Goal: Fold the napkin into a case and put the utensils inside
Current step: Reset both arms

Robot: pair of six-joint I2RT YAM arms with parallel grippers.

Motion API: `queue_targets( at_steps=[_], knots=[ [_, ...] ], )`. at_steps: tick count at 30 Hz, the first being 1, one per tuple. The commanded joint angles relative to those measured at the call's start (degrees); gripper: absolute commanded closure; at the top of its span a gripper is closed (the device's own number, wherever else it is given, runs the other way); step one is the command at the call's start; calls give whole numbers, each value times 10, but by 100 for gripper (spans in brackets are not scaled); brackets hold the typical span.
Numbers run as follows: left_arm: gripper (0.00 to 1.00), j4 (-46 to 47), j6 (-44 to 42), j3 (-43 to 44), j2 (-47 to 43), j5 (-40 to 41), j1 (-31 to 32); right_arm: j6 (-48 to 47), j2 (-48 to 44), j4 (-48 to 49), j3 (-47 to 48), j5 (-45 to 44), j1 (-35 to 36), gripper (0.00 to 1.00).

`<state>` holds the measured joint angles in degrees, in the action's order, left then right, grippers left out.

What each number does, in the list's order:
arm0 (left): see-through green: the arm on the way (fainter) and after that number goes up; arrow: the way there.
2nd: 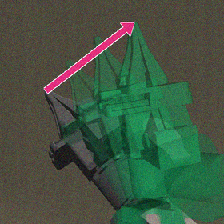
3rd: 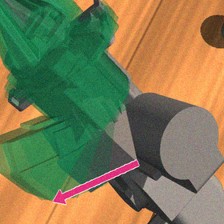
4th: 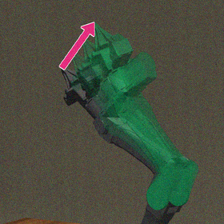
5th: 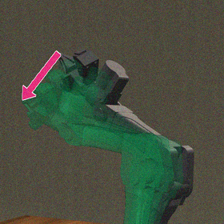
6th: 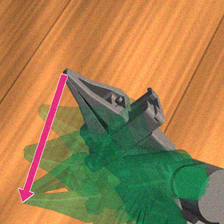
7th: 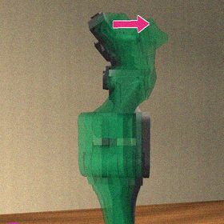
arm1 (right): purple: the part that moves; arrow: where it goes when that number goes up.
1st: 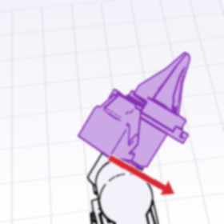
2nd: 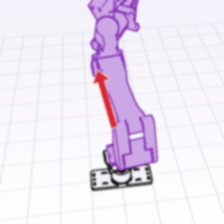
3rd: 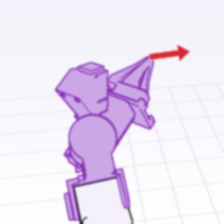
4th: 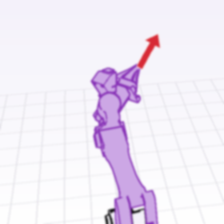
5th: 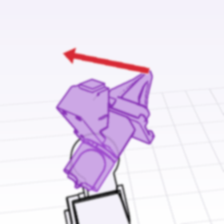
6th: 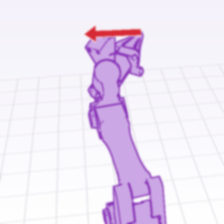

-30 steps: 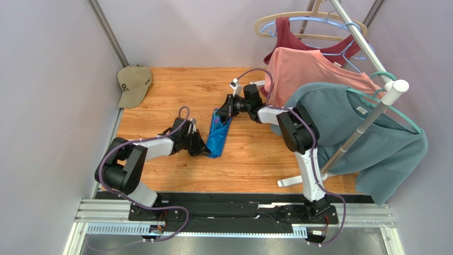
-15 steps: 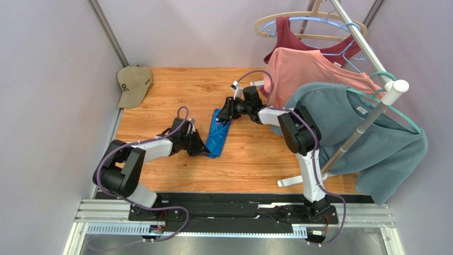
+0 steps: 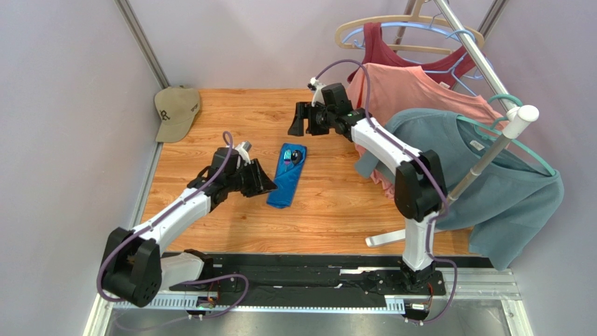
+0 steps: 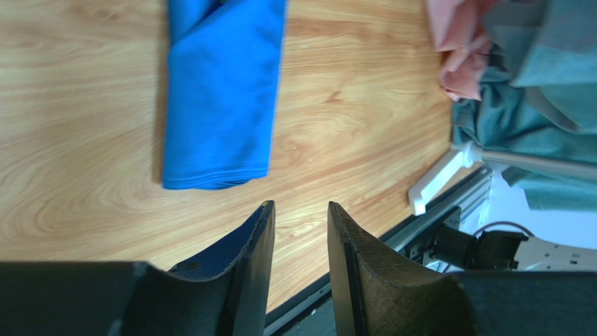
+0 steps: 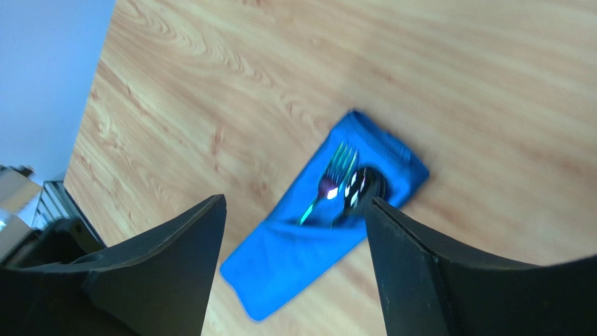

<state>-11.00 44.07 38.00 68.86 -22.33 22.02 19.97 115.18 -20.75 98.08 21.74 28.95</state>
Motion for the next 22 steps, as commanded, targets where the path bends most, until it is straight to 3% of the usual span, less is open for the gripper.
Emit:
queue_targets(
  at_steps=[1,6,7,10,13,16,22],
  knots=[
    [57,3,-40,18,-70,-12,33,-8,-132,-115,-91,-111,61,19],
    [52,33,-43,-21,-179,15,105,61,-321,-63,-331,-170,125,3],
    [47,48,-32,-39,-194,10,112,75,-365,-51,-365,-175,132,0],
    [38,80,-15,-75,-273,11,139,123,-526,-19,-487,-210,168,0],
    [18,104,-15,-82,-367,23,152,165,-674,-31,-539,-268,200,0],
    [9,104,-22,-62,-434,30,153,189,-773,-84,-535,-297,204,0],
    [3,90,13,-42,-481,10,154,192,-853,-127,-538,-275,204,0]
  ],
)
